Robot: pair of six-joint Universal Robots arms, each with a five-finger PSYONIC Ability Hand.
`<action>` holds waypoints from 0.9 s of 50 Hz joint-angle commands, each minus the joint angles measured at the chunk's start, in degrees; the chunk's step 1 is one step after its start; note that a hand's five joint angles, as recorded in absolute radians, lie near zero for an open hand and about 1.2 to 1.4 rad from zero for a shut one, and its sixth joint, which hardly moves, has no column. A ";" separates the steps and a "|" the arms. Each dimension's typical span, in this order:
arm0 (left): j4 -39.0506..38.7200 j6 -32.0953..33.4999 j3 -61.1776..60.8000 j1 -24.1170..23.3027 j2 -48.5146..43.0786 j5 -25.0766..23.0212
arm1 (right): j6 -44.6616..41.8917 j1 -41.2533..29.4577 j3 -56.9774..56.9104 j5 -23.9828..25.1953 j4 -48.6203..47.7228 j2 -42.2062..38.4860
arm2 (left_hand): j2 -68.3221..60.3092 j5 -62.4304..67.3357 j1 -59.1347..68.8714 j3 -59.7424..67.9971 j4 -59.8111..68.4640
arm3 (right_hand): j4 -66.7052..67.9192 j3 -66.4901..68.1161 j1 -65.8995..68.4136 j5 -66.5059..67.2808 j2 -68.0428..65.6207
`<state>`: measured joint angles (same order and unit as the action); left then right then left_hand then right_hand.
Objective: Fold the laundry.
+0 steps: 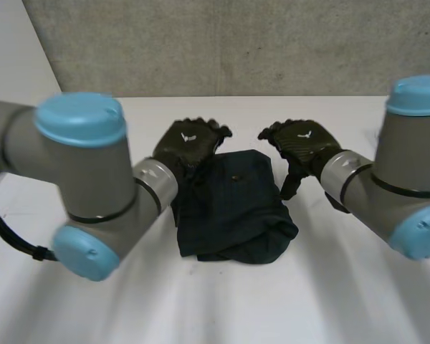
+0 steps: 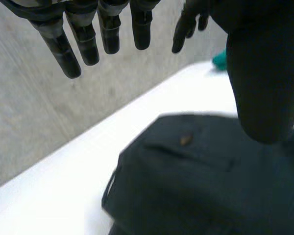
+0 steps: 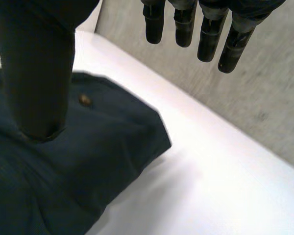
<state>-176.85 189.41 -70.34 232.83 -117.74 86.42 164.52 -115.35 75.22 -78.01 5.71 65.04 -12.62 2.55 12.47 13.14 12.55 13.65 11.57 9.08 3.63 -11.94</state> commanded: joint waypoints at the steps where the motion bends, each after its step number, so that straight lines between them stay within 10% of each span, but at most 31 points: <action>1: 8.96 -4.04 -0.15 1.74 6.02 -6.95 | -0.51 -0.84 11.78 -0.22 -4.03 9.49 | 0.56 -0.49 -0.41 -1.08 -0.49 | -3.65 -1.57 0.92 -3.63 1.94; 12: 11.44 -6.60 -0.06 4.91 8.75 -8.11 | -1.83 -5.40 30.15 -4.60 -21.85 9.25 | 0.22 -0.14 -0.07 -0.74 -0.15 | -3.65 -1.57 0.92 -3.63 1.94; 35: 11.35 -6.86 -0.32 5.00 8.84 -8.20 | -8.86 -8.84 25.60 -7.51 -34.88 -7.03 | 0.72 -0.65 -0.57 -1.25 -0.66 | -3.65 -1.57 0.92 -3.63 1.94; 45: 11.35 -6.95 -0.50 4.91 8.84 -8.20 | -9.13 -8.57 21.55 -7.34 -36.38 -11.42 | 0.72 -0.65 -0.57 -1.25 -0.66 | 23.31 25.39 27.88 23.33 -25.02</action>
<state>-165.50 182.48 -70.77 237.75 -108.90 78.22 155.01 -124.12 98.45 -85.48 -30.07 55.17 -12.63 2.54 12.47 13.14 12.56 17.35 17.69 15.29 7.76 -17.89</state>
